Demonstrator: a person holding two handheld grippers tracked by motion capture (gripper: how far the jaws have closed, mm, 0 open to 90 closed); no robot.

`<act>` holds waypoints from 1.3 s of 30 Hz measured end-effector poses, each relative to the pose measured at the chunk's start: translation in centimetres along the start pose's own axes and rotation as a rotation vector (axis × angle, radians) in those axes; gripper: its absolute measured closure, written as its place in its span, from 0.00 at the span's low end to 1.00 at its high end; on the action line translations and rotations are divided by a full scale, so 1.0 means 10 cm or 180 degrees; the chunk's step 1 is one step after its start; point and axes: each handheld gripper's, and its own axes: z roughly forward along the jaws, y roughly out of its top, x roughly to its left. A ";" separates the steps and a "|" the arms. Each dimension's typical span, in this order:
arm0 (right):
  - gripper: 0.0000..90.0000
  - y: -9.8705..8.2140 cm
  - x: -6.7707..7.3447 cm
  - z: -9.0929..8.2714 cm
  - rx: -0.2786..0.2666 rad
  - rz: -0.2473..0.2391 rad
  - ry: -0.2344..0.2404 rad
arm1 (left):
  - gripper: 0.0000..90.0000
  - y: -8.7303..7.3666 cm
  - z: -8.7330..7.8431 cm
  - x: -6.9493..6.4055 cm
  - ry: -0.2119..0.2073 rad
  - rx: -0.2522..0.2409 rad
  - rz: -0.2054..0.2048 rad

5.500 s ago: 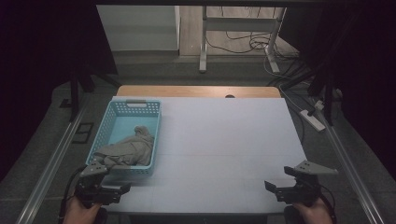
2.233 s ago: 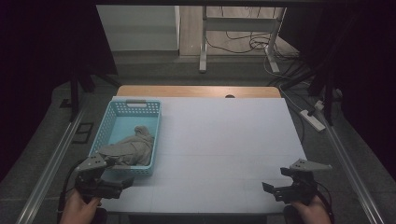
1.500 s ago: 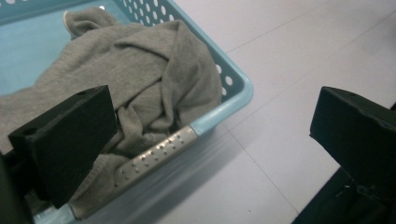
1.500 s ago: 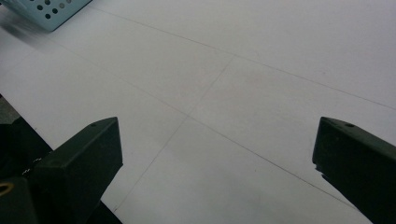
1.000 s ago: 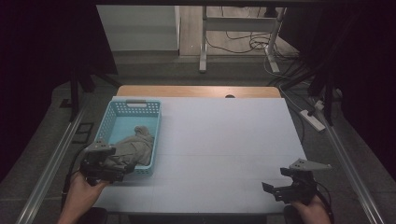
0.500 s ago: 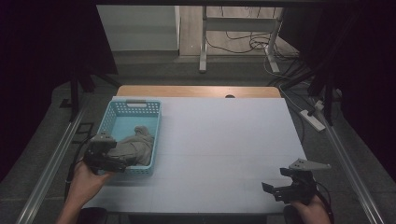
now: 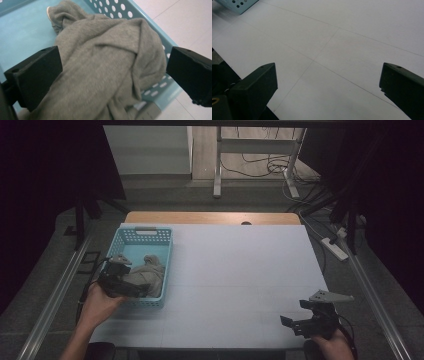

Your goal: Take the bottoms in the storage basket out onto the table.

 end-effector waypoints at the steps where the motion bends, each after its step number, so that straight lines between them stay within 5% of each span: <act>1: 0.02 0.00 0.00 0.00 0.0001 0.0000 0.0001 | 0.00 0.02 0.02 0.01 -0.0001 0.0026 0.0014; 12: 0.02 0.00 0.00 0.00 0.0003 0.0002 0.0009 | 0.00 0.16 0.25 0.10 -0.0045 0.0260 0.0024; 21: 0.02 0.00 0.00 0.00 0.0010 -0.0005 0.0015 | 0.00 0.22 0.41 0.20 -0.0251 0.0501 -0.0060; 33: 0.02 0.00 0.01 0.01 0.0023 -0.0045 0.0005 | 0.00 0.27 0.57 0.16 -0.0247 0.1027 0.0050; 39: 0.02 0.00 0.02 0.01 0.0025 -0.0057 0.0002 | 0.23 0.24 0.55 0.17 -0.0221 0.1068 0.0011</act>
